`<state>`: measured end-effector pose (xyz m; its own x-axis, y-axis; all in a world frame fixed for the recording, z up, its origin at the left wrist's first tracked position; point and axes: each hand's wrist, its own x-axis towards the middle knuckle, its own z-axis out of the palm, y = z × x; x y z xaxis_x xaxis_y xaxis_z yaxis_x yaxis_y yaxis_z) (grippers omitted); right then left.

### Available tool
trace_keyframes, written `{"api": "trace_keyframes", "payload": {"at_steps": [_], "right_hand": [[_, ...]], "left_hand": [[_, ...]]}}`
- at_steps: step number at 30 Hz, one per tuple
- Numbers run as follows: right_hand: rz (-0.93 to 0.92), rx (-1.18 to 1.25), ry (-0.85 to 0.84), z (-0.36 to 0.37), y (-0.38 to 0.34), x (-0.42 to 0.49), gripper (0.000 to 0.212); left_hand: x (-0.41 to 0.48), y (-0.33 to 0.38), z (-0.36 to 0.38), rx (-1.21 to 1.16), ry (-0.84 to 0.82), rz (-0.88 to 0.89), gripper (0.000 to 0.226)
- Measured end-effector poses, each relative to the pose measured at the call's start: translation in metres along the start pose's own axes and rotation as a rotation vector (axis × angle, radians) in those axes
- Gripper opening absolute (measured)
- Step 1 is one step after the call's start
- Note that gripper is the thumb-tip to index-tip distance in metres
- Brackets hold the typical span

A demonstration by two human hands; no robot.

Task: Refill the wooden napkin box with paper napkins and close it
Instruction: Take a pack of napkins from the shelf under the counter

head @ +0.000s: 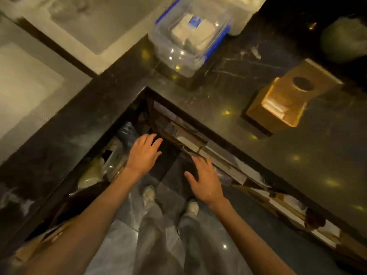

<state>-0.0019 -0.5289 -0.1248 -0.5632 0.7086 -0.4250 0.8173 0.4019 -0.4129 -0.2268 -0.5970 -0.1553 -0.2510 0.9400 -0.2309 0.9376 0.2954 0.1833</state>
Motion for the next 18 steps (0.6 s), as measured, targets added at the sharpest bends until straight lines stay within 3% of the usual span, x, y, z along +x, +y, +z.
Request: {"api": "trace_keyframes", "payload": {"at_steps": [5,15,18], "right_hand": [[0.074,0.030,0.028,0.083,0.005,0.075,0.071],[0.351,0.658,0.050,0.167,0.021,0.155,0.068],[0.345,0.750,0.071,0.169,0.019,0.175,0.037]], "left_hand": [[0.033,-0.050,0.076,-0.087,0.029,-0.058,0.052],[0.076,-0.088,0.164,-0.249,0.046,-0.174,0.038],[0.092,-0.090,0.168,-0.298,0.091,-0.159,0.025]]}}
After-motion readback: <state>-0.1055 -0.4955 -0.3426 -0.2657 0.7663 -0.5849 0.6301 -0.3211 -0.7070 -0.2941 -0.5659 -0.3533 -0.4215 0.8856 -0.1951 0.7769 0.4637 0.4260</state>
